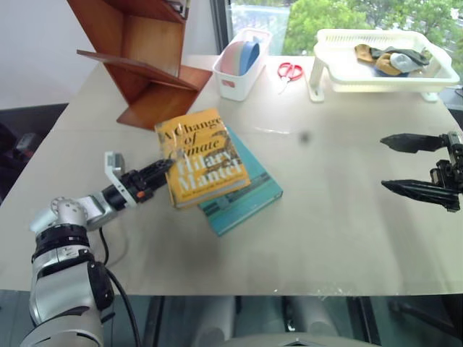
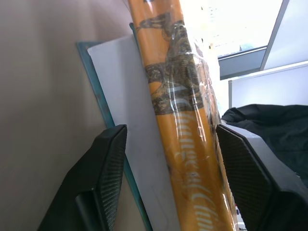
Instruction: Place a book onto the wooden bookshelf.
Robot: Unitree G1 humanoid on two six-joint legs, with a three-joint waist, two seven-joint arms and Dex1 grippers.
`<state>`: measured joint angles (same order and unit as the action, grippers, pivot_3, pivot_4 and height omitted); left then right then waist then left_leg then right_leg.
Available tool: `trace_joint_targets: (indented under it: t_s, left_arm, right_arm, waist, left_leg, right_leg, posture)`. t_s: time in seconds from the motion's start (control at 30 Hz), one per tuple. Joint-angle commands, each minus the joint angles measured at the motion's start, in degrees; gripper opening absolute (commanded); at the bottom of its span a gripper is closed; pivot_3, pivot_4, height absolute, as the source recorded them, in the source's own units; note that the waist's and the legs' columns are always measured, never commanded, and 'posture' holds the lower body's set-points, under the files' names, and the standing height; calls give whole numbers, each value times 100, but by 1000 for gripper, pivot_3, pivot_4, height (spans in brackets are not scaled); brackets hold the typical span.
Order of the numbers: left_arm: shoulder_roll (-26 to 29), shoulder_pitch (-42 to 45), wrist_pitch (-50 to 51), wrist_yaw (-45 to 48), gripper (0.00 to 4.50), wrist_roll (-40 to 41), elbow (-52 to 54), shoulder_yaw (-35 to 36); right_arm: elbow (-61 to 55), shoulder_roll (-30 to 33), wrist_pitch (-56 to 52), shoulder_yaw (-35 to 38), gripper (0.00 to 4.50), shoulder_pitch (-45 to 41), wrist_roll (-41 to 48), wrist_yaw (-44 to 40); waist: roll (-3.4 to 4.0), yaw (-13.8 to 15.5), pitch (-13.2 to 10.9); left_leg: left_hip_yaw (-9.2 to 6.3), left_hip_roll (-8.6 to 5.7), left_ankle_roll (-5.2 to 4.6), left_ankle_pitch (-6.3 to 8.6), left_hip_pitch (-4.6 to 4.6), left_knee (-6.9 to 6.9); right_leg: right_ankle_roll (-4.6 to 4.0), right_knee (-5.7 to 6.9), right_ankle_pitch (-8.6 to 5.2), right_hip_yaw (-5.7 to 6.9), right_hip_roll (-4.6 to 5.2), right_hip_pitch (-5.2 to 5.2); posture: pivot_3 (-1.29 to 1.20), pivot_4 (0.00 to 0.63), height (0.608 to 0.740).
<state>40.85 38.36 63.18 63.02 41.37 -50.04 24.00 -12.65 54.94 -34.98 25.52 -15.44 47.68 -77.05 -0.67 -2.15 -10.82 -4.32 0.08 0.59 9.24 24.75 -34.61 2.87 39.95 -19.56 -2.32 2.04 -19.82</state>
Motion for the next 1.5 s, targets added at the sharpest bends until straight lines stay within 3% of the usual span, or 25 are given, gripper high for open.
trace_joint_targets:
  t_s: [0.03,0.1,0.2,0.5,0.67,0.8,0.87,0.9,1.07,1.13,1.5]
  left_arm:
    - [257,132,-24,384,1621,-104,-194,-62]
    - [350,82,52,597,848,-151,-212,-139]
    - [461,-29,201,822,336,-140,-106,-213]
    - [794,-394,942,738,250,457,1194,339]
    - [488,-1048,709,538,250,483,2067,270]
    - [61,-1301,415,80,250,409,2166,379]
    - [-123,-1604,270,95,1228,378,2420,248]
    - [-177,-1742,271,140,1312,409,2539,203]
    - [-214,-1814,473,-167,3758,582,2398,482]
    - [-137,-1898,679,-108,4469,755,2511,510]
    - [79,-2358,1373,119,4469,1353,3138,460]
  right_arm:
    - [-137,119,76,208,4500,16,93,37]
    - [-113,129,99,215,4500,29,77,41]
    - [-73,135,132,202,4500,24,59,41]
    - [440,114,387,-22,4500,-262,-110,-90]
    - [624,19,568,-233,4500,-451,-215,-120]
    - [701,-1,634,-316,4500,-532,-262,-149]
    - [719,17,645,-323,4500,-543,-265,-161]
    - [717,31,637,-313,4500,-538,-257,-167]
    - [654,94,596,-221,4500,-442,-226,-168]
    - [649,102,594,-199,4500,-416,-222,-163]
    - [641,17,700,-263,4500,-363,-274,-128]
  waist:
    - [0,-10,0]
    - [0,-18,0]
    - [0,-15,0]
    - [-3,-13,-2]
    - [0,-17,-2]
    - [-2,22,-2]
    - [-4,31,-3]
    - [-1,29,-2]
    - [0,41,-1]
    - [9,34,4]
    - [10,2,5]
  left_leg:
    - [0,0,0,0,0,0]
    - [-1,0,0,0,0,0]
    - [-1,1,0,0,1,1]
    - [-15,3,0,0,0,0]
    - [-11,3,-1,1,-2,1]
    - [-14,3,-1,1,0,-1]
    - [-18,3,-1,1,3,-5]
    - [-17,3,-1,1,2,-5]
    - [-14,3,-5,3,-1,-7]
    - [-14,4,-4,3,-8,-7]
    - [-13,4,-5,3,-4,-7]
  right_leg:
    - [0,0,0,-1,0,0]
    - [0,0,0,-2,0,-1]
    - [0,0,0,0,-1,-1]
    - [0,0,0,-2,1,-1]
    - [0,-3,0,-7,7,-1]
    - [0,-3,0,-3,10,-1]
    - [0,-3,0,0,10,0]
    - [0,-4,0,-2,10,0]
    - [0,-5,0,-4,20,3]
    - [0,1,0,-4,19,6]
    - [0,-3,0,-6,20,4]
  posture:
    - [0,150,740]
    - [0,150,740]
    - [0,150,740]
    - [0,150,740]
    - [0,150,740]
    - [0,150,740]
    - [0,150,740]
    - [0,150,740]
    - [0,150,740]
    - [0,150,740]
    - [0,150,740]
